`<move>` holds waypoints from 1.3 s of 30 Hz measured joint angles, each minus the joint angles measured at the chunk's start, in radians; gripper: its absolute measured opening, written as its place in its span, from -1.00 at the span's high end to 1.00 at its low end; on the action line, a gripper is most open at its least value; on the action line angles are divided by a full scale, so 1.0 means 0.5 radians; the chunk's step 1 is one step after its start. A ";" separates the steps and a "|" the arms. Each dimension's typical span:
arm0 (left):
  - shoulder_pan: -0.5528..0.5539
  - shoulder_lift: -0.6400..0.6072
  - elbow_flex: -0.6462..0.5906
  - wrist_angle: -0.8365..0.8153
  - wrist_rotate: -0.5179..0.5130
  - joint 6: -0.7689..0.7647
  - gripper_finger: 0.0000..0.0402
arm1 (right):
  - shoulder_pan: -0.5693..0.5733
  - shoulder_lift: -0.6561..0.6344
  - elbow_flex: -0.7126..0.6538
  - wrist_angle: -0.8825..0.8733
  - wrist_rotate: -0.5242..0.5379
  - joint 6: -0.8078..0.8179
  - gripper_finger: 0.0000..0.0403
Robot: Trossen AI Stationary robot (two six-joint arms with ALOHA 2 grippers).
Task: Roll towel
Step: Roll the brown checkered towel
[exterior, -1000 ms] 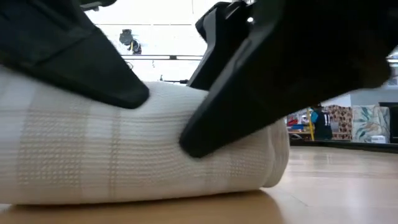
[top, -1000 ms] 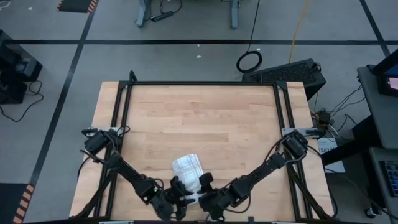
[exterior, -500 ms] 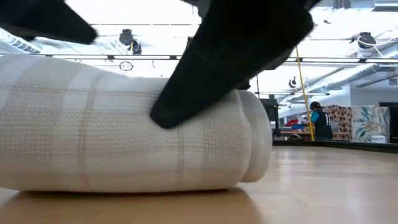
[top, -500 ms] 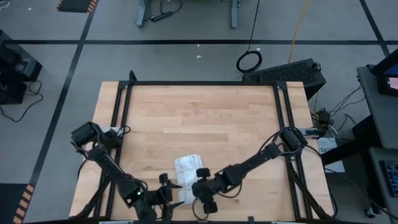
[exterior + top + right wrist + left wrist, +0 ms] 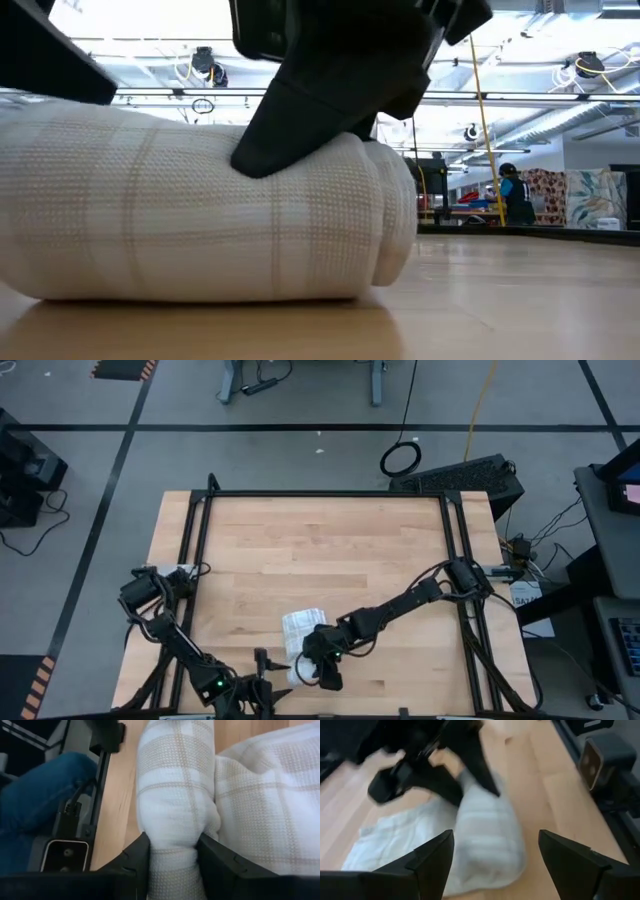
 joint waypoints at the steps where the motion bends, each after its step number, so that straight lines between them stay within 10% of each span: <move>1: 0.001 0.007 0.001 0.047 -0.003 0.061 -0.47 | -0.007 0.000 0.000 0.001 -0.023 0.020 0.37; 12: 0.087 0.104 0.006 0.137 0.105 0.189 -0.43 | -0.037 0.005 -0.007 0.099 -0.165 0.167 0.37; 20: 0.122 0.117 0.015 -0.040 0.150 -0.108 -0.01 | -0.036 -0.001 -0.007 0.109 -0.115 0.168 0.30; 29: 0.174 0.115 0.014 -0.070 0.289 -0.209 0.35 | 0.050 -0.130 -0.016 0.064 0.274 -0.283 -0.25; 39: 0.272 0.116 0.011 -0.065 0.434 -0.310 0.36 | 0.517 -0.316 -0.012 -0.295 1.209 -0.546 -0.62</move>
